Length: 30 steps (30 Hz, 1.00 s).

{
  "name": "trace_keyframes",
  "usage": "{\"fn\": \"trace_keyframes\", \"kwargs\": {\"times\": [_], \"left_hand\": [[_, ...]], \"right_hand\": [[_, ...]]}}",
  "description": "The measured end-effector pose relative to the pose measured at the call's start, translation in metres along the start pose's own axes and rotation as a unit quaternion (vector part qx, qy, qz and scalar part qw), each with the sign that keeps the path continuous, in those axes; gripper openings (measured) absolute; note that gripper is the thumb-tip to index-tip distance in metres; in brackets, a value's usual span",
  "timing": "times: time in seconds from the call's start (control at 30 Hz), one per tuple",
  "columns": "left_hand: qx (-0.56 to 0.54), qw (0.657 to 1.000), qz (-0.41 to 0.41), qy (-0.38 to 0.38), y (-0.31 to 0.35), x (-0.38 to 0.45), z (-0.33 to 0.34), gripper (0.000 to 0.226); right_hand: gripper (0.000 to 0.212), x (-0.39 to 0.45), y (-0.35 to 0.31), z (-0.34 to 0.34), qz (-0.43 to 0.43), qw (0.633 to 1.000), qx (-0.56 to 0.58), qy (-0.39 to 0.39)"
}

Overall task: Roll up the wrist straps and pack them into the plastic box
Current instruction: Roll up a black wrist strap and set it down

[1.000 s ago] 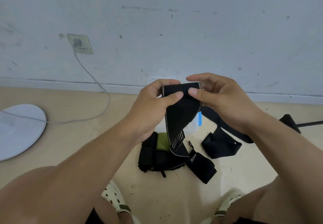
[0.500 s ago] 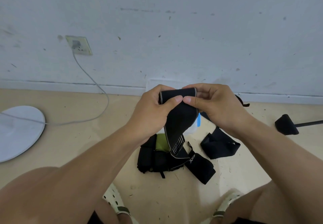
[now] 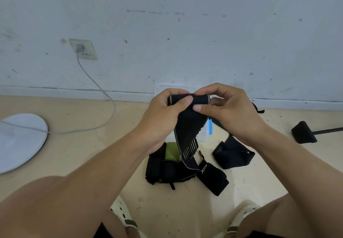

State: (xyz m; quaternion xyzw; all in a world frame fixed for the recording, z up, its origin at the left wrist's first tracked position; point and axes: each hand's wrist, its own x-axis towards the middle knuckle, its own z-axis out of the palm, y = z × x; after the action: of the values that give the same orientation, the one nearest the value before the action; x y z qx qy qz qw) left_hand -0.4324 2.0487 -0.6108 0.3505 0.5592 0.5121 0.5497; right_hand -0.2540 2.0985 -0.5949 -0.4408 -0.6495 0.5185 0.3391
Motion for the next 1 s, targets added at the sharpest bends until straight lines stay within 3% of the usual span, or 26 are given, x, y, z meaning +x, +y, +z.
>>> {"fn": "trace_keyframes", "kwargs": {"times": [0.17,0.4,0.7,0.87,1.0], "left_hand": [[0.017,1.000,0.020,0.000,0.002,0.001,-0.002,0.024],[0.035,0.999,0.027,-0.009,-0.001,0.004,0.000,0.034],[0.067,0.996,0.039,-0.046,0.002,-0.002,0.008,0.026],[0.010,0.998,-0.009,-0.057,0.004,-0.004,0.013,0.029],[-0.007,0.998,-0.008,-0.057,0.002,-0.004,0.015,0.017]], "right_hand": [[0.032,0.004,0.001,-0.003,0.042,0.996,0.080,-0.021],[0.029,0.003,0.007,-0.007,0.044,0.994,0.085,-0.049],[0.026,-0.002,0.006,-0.013,0.032,0.997,0.071,0.014],[0.028,-0.006,0.010,-0.015,0.000,0.999,0.037,0.024],[0.031,-0.010,0.008,-0.019,0.004,0.999,0.032,0.012]]}}
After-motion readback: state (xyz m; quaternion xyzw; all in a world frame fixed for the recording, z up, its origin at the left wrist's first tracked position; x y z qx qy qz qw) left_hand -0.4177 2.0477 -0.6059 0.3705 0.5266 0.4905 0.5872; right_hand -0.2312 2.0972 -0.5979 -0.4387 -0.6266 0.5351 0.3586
